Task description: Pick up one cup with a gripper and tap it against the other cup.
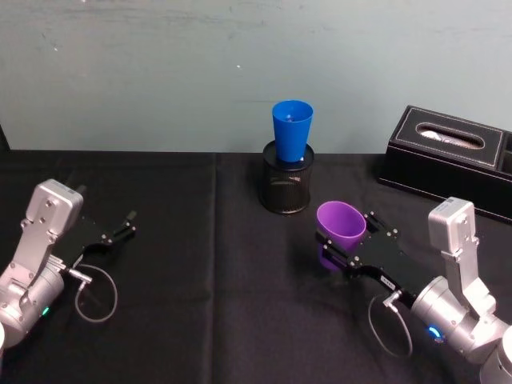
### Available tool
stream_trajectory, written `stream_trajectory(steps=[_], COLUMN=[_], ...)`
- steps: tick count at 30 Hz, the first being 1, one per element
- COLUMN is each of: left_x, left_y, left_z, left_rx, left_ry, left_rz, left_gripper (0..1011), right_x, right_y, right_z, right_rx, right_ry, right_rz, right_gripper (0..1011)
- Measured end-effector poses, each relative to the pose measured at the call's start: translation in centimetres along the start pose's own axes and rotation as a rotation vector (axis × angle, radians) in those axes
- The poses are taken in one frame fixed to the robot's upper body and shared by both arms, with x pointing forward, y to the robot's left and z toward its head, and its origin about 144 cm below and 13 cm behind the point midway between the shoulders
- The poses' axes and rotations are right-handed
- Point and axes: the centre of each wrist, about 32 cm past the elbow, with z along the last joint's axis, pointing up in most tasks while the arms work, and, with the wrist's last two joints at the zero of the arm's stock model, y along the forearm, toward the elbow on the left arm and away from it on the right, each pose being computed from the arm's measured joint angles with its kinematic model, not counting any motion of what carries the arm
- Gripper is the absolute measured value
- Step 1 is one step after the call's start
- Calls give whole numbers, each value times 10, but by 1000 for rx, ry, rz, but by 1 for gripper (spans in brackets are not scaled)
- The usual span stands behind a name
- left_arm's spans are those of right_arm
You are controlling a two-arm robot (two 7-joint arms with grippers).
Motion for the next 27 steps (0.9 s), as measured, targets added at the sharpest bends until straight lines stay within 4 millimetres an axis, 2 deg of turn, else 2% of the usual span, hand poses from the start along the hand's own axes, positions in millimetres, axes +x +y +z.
stream_trajectory(steps=[27], left_x=[0], left_y=[0], left_z=[0], left_rx=[0], left_ry=[0], left_rz=[0], left_gripper=[1011], right_x=[-5], right_y=[-2], right_z=[-9], right_rx=[-15], right_ry=[8], right_rz=[-6], right_gripper=[729])
